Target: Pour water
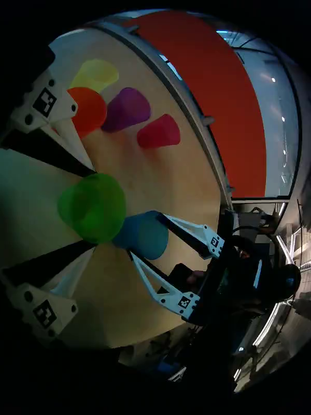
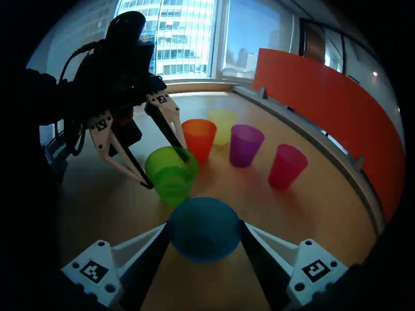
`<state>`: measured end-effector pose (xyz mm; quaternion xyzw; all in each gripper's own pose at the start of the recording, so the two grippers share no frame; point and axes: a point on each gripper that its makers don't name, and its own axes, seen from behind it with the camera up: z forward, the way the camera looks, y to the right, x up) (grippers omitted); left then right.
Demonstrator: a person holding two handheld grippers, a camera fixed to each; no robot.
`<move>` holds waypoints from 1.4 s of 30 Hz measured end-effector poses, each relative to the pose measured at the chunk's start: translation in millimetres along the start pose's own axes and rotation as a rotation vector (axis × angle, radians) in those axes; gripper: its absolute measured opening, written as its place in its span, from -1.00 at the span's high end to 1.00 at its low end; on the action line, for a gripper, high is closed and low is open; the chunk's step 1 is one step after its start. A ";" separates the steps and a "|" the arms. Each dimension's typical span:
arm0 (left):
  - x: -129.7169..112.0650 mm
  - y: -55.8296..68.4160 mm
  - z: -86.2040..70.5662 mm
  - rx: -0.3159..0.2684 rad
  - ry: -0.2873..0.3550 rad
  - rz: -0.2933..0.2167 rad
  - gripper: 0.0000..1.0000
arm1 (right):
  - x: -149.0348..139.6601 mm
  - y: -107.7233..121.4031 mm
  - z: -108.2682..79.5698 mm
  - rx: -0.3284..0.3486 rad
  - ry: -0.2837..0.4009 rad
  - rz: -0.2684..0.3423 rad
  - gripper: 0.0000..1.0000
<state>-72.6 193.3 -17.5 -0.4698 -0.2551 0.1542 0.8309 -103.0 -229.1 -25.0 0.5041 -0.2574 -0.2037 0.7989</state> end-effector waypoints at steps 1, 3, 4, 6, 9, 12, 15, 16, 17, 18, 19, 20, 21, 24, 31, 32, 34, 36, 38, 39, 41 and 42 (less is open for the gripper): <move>-0.2 0.2 0.0 0.000 0.001 -0.002 -0.72 | 0.2 0.0 0.2 -0.001 0.000 -0.001 -0.90; -0.8 0.5 -0.2 -0.001 0.002 -0.005 -0.71 | 0.4 0.2 0.8 -0.003 0.000 -0.004 -0.90; -1.1 0.6 -0.3 -0.002 0.003 -0.007 -0.71 | 0.4 0.4 1.2 -0.005 0.000 -0.004 -0.90; -1.8 0.6 -0.6 -0.002 0.003 -0.010 -0.72 | 0.3 0.7 2.1 -0.009 0.000 -0.004 -0.90; -3.5 -0.3 -1.5 -0.001 0.004 -0.017 -0.72 | 0.1 0.1 2.5 -0.012 -0.001 -0.007 -0.90; -5.7 -1.4 -2.7 0.000 0.005 -0.029 -0.72 | -0.4 -0.4 2.5 -0.015 -0.002 -0.009 -0.90; -7.1 -1.7 -3.9 0.001 0.006 -0.036 -0.72 | -0.5 -0.7 3.1 -0.018 -0.003 -0.008 -0.90; -7.3 -1.6 -4.1 0.001 0.006 -0.037 -0.72 | -0.5 -0.9 3.3 -0.019 -0.003 -0.008 -0.90; -7.4 -1.6 -4.2 0.001 0.006 -0.037 -0.72 | -0.5 -1.1 3.5 -0.019 -0.003 -0.008 -0.90; -7.5 -1.7 -4.3 0.002 0.006 -0.038 -0.72 | -0.5 -1.3 3.6 -0.020 -0.004 -0.008 -0.90; -7.5 -1.8 -4.3 0.003 0.006 -0.039 -0.71 | -0.5 -1.4 3.6 -0.021 -0.004 -0.007 -0.90; -7.5 -2.0 -4.3 0.004 0.005 -0.039 -0.72 | -0.5 -1.5 3.6 -0.022 -0.005 -0.006 -0.90; -7.5 -2.1 -4.3 0.004 0.005 -0.040 -0.72 | -0.5 -1.5 3.6 -0.023 -0.006 -0.005 -0.90; -7.1 -2.4 -4.0 0.006 0.004 -0.046 -0.72 | -0.8 -1.5 3.3 -0.025 -0.007 -0.004 -0.90; -7.7 -2.7 -4.5 0.012 -0.006 -0.044 -0.74 | -10.4 -2.8 5.0 -0.028 -0.043 -0.005 -0.99; -7.8 -2.6 -4.6 0.014 -0.007 -0.040 -0.74 | -11.7 -3.5 5.8 -0.027 -0.046 -0.007 -1.00; -8.4 -2.4 -4.8 0.017 -0.010 -0.031 -0.74 | -12.7 -4.5 6.7 -0.027 -0.049 -0.009 -1.00; -9.1 -2.2 -4.9 0.019 -0.013 -0.024 -0.74 | -12.6 -5.0 7.0 -0.028 -0.047 -0.010 -1.00; -9.1 -2.1 -5.0 0.021 -0.015 -0.025 -0.74 | -11.6 -4.6 6.1 -0.029 -0.047 -0.008 -1.00; -9.1 -2.1 -5.1 0.021 -0.016 -0.026 -0.74 | -11.2 -4.4 5.6 -0.029 -0.047 -0.007 -1.00; -9.1 -2.4 -5.5 0.019 -0.016 -0.031 -0.74 | -10.7 -3.9 4.4 -0.029 -0.046 -0.005 -1.00; -9.2 -2.5 -5.6 0.018 -0.016 -0.033 -0.74 | -10.5 -3.7 3.8 -0.029 -0.046 -0.005 -1.00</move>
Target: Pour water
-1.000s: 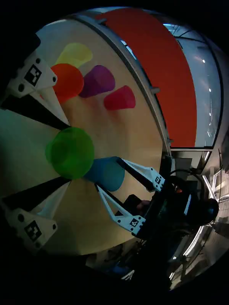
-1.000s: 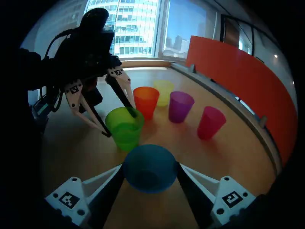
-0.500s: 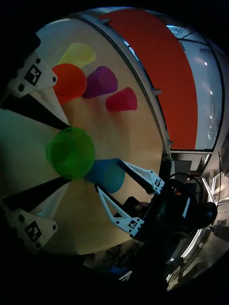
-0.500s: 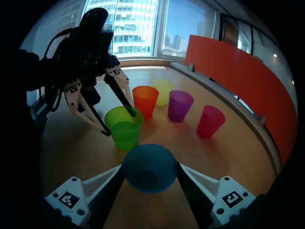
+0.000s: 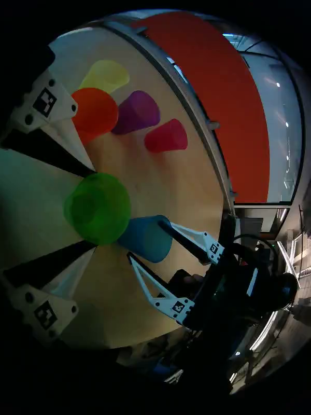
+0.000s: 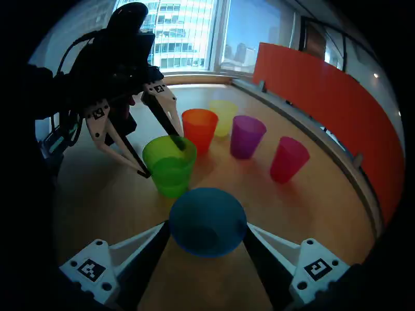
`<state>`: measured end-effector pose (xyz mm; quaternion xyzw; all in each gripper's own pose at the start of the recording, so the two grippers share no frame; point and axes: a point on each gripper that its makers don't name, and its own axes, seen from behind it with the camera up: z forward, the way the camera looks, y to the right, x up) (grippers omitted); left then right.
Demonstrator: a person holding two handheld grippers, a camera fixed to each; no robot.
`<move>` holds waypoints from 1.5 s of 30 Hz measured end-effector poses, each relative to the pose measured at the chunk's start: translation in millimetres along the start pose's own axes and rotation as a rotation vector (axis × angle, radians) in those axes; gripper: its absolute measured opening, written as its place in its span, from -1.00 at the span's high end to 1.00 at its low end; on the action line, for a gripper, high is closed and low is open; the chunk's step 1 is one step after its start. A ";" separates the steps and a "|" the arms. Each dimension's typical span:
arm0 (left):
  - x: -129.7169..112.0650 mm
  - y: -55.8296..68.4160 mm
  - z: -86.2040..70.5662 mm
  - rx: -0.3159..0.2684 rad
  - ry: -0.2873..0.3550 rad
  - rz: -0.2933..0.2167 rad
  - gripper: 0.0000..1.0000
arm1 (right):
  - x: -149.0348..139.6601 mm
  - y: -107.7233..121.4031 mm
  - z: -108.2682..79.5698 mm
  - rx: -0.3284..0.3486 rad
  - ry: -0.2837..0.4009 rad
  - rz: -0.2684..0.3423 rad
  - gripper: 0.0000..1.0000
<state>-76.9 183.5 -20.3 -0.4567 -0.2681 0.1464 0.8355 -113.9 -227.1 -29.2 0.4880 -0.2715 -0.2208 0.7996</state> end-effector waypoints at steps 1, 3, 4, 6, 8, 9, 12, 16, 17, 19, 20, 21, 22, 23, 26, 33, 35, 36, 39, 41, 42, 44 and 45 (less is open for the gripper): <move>-0.6 -0.1 -0.1 0.000 -0.001 -0.002 -0.74 | -0.1 0.4 -0.6 -0.002 0.000 0.000 -1.00; -1.6 -0.3 -0.2 -0.001 -0.003 -0.006 -0.73 | -0.4 1.2 -1.7 -0.006 0.000 0.000 -1.00; -2.2 -0.4 -0.1 -0.001 -0.005 -0.007 -0.74 | -0.5 1.7 -2.2 -0.008 0.000 0.001 -1.00; -3.4 -0.6 0.1 -0.001 -0.008 -0.008 -0.74 | -0.9 2.4 -3.1 -0.011 0.001 0.002 -1.00; -4.9 -1.1 0.1 0.000 -0.013 -0.009 -0.73 | -1.7 2.5 -4.3 -0.009 0.001 0.007 -1.00; -5.7 -1.3 0.1 0.000 -0.016 -0.009 -0.73 | -2.2 2.5 -4.8 -0.009 0.001 0.008 -1.00; -9.1 -2.3 -0.2 0.000 -0.028 -0.009 -0.74 | -3.9 3.1 -6.4 -0.012 -0.001 0.012 -1.00; -13.9 -3.6 -2.1 0.006 -0.039 -0.009 -0.74 | -5.5 3.6 -9.6 -0.019 0.002 0.012 -1.00; -14.6 -3.8 -3.0 0.007 -0.040 -0.010 -0.73 | -6.1 4.0 -10.5 -0.022 0.003 0.013 -1.00; -16.6 -4.8 -5.2 0.011 -0.043 -0.012 -0.74 | -7.4 4.8 -12.7 -0.027 0.003 0.018 -1.00; -17.6 -5.4 -6.3 0.014 -0.045 -0.013 -0.74 | -8.0 5.1 -13.9 -0.030 0.004 0.020 -1.00; -18.8 -6.0 -7.6 0.017 -0.047 -0.014 -0.74 | -8.7 5.4 -15.1 -0.032 0.004 0.022 -1.00; -20.6 -6.6 -9.4 0.021 -0.049 -0.014 -0.74 | -9.4 5.6 -16.6 -0.036 0.006 0.024 -1.00; -22.3 -7.3 -11.0 0.025 -0.051 -0.014 -0.74 | -10.0 5.8 -18.0 -0.039 0.008 0.026 -1.00; -27.1 -8.4 -16.2 0.036 -0.054 -0.020 -0.73 | -12.6 6.5 -22.8 -0.050 0.013 0.032 -1.00; -33.7 -11.2 -31.2 0.062 -0.047 -0.045 -0.73 | -18.7 7.6 -36.1 -0.077 0.025 0.056 -1.00; -34.3 -12.8 -35.5 0.070 -0.042 -0.055 -0.74 | -19.8 8.2 -40.1 -0.087 0.031 0.064 -1.00; -34.5 -13.5 -37.5 0.074 -0.039 -0.059 -0.74 | -20.2 8.4 -41.9 -0.091 0.035 0.069 -1.00; -34.8 -16.1 -43.9 0.091 -0.028 -0.071 -0.74 | -20.2 9.1 -47.5 -0.108 0.050 0.082 -1.00; -34.6 -16.6 -48.7 0.101 -0.019 -0.077 -0.73 | -20.2 9.7 -51.2 -0.120 0.062 0.094 -1.00; -34.7 -16.8 -51.0 0.106 -0.015 -0.080 -0.73 | -20.2 10.0 -53.1 -0.126 0.068 0.101 -1.00; -35.9 -17.3 -55.8 0.119 -0.009 -0.091 -0.74 | -20.1 10.5 -57.5 -0.140 0.080 0.118 -1.00; -36.4 -17.6 -58.1 0.126 -0.005 -0.096 -0.74 | -20.1 10.5 -59.6 -0.147 0.087 0.126 -1.00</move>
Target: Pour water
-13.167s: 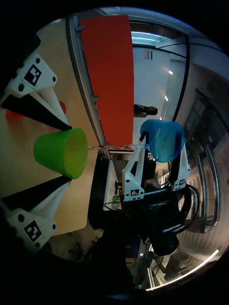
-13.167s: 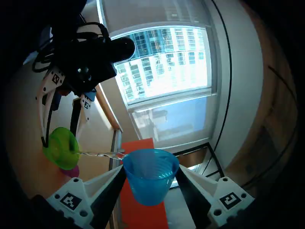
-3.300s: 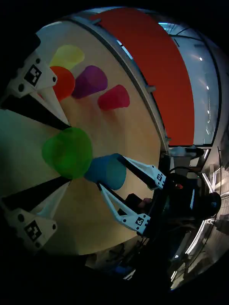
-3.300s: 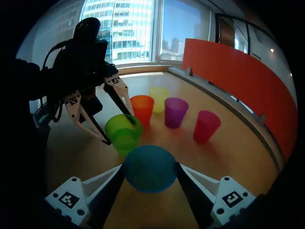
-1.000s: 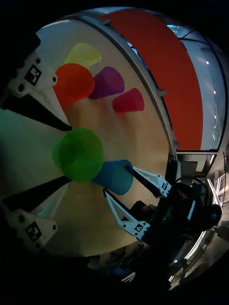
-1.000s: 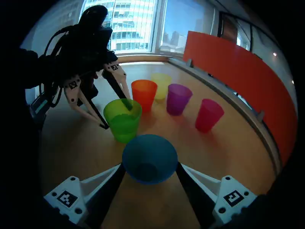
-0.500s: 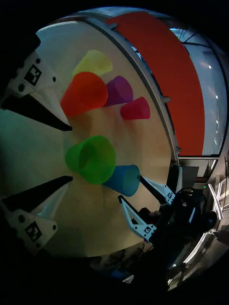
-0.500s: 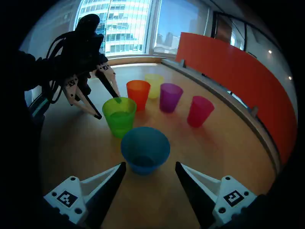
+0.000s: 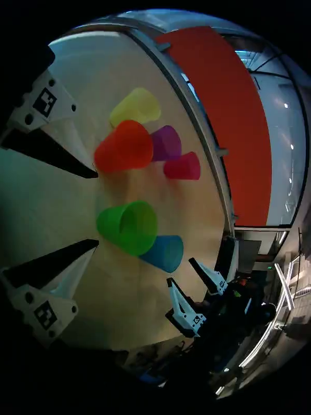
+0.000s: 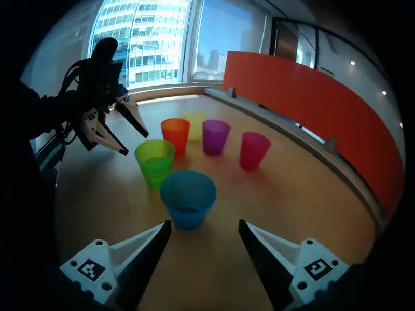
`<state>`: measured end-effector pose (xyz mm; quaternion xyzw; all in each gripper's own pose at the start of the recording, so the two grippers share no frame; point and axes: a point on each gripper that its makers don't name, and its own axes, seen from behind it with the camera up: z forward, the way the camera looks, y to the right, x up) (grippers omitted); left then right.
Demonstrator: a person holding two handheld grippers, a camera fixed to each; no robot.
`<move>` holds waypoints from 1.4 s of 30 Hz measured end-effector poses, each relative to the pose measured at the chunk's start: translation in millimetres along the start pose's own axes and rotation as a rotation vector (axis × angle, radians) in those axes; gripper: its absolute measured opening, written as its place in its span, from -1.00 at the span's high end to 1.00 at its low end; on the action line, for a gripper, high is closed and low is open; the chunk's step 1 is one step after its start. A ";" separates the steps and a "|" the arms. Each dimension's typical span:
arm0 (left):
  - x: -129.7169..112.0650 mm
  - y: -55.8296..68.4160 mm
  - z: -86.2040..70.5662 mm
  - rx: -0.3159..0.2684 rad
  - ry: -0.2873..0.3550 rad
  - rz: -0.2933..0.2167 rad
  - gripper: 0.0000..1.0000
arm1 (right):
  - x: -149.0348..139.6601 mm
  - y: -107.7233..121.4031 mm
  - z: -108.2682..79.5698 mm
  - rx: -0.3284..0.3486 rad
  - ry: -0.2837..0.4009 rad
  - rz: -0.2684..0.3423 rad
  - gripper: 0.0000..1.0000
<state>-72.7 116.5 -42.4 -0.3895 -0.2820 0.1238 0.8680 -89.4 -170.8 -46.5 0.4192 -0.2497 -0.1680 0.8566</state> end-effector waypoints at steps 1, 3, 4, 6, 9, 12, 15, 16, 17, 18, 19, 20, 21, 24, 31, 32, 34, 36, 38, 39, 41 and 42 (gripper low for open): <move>-0.1 -0.9 -2.6 0.010 0.007 -0.006 -0.74 | 0.4 0.0 -2.4 -0.007 0.009 0.011 -1.00; -0.1 -2.4 -7.3 0.027 0.020 -0.017 -0.74 | 1.0 0.1 -6.5 -0.019 0.026 0.031 -1.00; 0.8 -3.3 -10.0 0.038 0.033 -0.024 -0.74 | 0.6 1.1 -8.7 -0.029 0.036 0.043 -1.00; 2.4 -5.0 -14.7 0.057 0.055 -0.036 -0.74 | -0.1 3.1 -12.5 -0.047 0.053 0.064 -1.00; 4.6 -9.7 -21.0 0.088 0.086 -0.068 -0.74 | -1.2 7.9 -18.4 -0.078 0.074 0.098 -1.00; 5.3 -18.0 -27.3 0.127 0.110 -0.101 -0.74 | 0.0 14.4 -25.3 -0.116 0.096 0.121 -1.00; 7.9 -26.5 -34.7 0.169 0.139 -0.121 -0.74 | 5.2 20.9 -33.4 -0.154 0.127 0.138 -1.00; 9.0 -29.0 -37.7 0.184 0.150 -0.126 -0.74 | 7.3 24.2 -36.1 -0.169 0.137 0.145 -1.00; 10.0 -31.2 -40.4 0.198 0.161 -0.131 -0.74 | 9.2 27.0 -38.4 -0.183 0.145 0.152 -1.00; 10.9 -33.5 -43.1 0.211 0.171 -0.136 -0.74 | 11.2 30.0 -40.8 -0.198 0.155 0.158 -1.00; 11.9 -36.2 -46.2 0.227 0.182 -0.141 -0.74 | 13.8 34.0 -43.4 -0.216 0.167 0.166 -1.00; 12.7 -38.6 -48.9 0.241 0.191 -0.146 -0.74 | 16.2 37.6 -45.8 -0.233 0.178 0.172 -1.00; 13.6 -41.1 -51.7 0.255 0.201 -0.150 -0.74 | 18.4 41.2 -48.1 -0.250 0.189 0.178 -1.00; 16.6 -49.2 -60.4 0.300 0.230 -0.163 -0.74 | 24.1 53.2 -54.8 -0.310 0.223 0.195 -1.00; 32.0 -72.6 -84.9 0.428 0.333 -0.187 -0.74 | 30.9 79.1 -68.4 -0.446 0.291 0.216 -1.00; 34.4 -75.6 -88.4 0.447 0.349 -0.190 -0.74 | 31.8 82.2 -70.7 -0.465 0.300 0.220 -1.00; 39.9 -80.3 -94.9 0.480 0.381 -0.193 -0.74 | 34.3 88.2 -75.8 -0.501 0.321 0.226 -1.00; 45.0 -83.9 -100.6 0.509 0.409 -0.195 -0.74 | 36.7 93.4 -80.8 -0.534 0.339 0.230 -1.00; 48.7 -87.2 -106.5 0.540 0.435 -0.197 -0.73 | 38.8 99.2 -86.2 -0.570 0.358 0.229 -1.00; 50.2 -88.6 -109.1 0.554 0.446 -0.199 -0.74 | 39.6 101.7 -88.7 -0.587 0.366 0.229 -1.00; 52.1 -90.5 -113.8 0.582 0.464 -0.203 -0.74 | 40.5 105.9 -93.6 -0.623 0.379 0.233 -1.00; 53.1 -91.3 -115.8 0.595 0.472 -0.204 -0.74 | 40.8 107.5 -95.7 -0.638 0.385 0.234 -1.00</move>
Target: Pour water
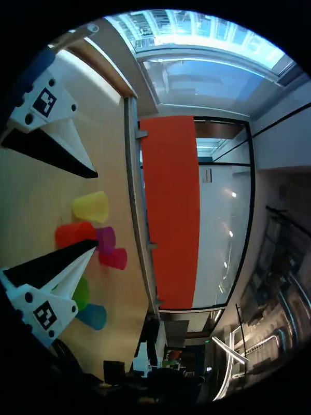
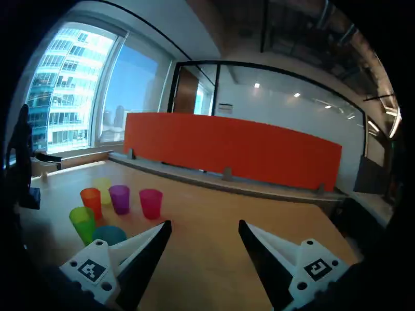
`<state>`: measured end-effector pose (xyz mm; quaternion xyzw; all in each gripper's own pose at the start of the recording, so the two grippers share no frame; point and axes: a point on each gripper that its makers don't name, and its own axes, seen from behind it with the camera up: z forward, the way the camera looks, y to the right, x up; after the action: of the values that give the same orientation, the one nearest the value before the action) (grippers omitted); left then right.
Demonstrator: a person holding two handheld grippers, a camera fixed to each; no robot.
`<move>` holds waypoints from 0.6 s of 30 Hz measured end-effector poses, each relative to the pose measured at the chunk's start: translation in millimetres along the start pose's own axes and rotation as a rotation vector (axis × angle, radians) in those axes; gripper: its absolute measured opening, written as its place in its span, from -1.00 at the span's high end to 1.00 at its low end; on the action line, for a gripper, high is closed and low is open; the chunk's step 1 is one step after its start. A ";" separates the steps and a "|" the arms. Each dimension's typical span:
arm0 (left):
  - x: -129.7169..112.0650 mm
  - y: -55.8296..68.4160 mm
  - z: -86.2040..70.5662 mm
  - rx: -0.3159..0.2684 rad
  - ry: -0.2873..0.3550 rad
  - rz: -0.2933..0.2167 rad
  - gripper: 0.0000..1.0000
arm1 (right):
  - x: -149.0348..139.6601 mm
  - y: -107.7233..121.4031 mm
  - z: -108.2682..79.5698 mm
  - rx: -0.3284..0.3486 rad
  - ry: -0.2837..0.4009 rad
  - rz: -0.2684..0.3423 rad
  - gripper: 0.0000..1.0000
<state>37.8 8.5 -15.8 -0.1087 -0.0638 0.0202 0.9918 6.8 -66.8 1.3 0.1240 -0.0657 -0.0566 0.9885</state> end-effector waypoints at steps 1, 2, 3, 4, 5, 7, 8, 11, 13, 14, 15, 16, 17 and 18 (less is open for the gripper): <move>1.7 -1.0 -0.5 0.011 0.009 0.000 -0.74 | 0.8 0.9 -1.1 -0.010 0.008 -0.002 -1.00; 3.3 -1.9 -0.9 0.020 0.016 0.000 -0.73 | 1.5 1.6 -2.1 -0.019 0.015 -0.003 -1.00; 4.9 -3.0 -1.4 0.030 0.024 0.000 -0.74 | 2.3 2.5 -3.0 -0.028 0.022 -0.004 -1.00; 6.8 -4.8 -1.9 0.044 0.033 -0.002 -0.74 | 4.0 4.2 -3.7 -0.041 0.030 -0.001 -1.00; 8.5 -6.4 -2.3 0.056 0.041 -0.003 -0.74 | 5.4 5.6 -4.3 -0.052 0.038 0.001 -1.00; 12.8 -8.7 -3.2 0.078 0.058 -0.009 -0.74 | 9.1 9.1 -5.6 -0.077 0.058 0.012 -1.00; 15.0 -9.6 -3.5 0.088 0.067 -0.012 -0.74 | 11.0 10.9 -6.2 -0.089 0.068 0.019 -1.00; 20.2 -10.1 -3.5 0.105 0.089 -0.026 -0.74 | 16.7 15.4 -8.5 -0.116 0.100 0.045 -1.00; 22.3 -10.0 -3.1 0.109 0.098 -0.036 -0.73 | 19.7 20.1 -10.0 -0.136 0.116 0.061 -1.00; 23.0 -9.9 -2.9 0.110 0.101 -0.041 -0.73 | 20.9 22.8 -10.7 -0.147 0.123 0.068 -1.00; 23.8 -9.9 -2.7 0.111 0.104 -0.045 -0.73 | 22.0 25.6 -11.4 -0.157 0.129 0.075 -1.00; 24.6 -10.2 -2.3 0.114 0.106 -0.048 -0.74 | 22.8 29.2 -12.5 -0.171 0.137 0.081 -0.99; 25.2 -10.4 -1.9 0.117 0.108 -0.050 -0.74 | 23.5 32.3 -13.4 -0.182 0.143 0.087 -0.99; 26.2 -10.3 -1.6 0.118 0.111 -0.052 -0.74 | 24.1 35.2 -14.4 -0.193 0.149 0.092 -1.00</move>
<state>64.2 -0.5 -11.9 -0.0492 -0.0104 -0.0080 0.9987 36.0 -32.6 -0.9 0.0289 0.0081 -0.0078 0.9995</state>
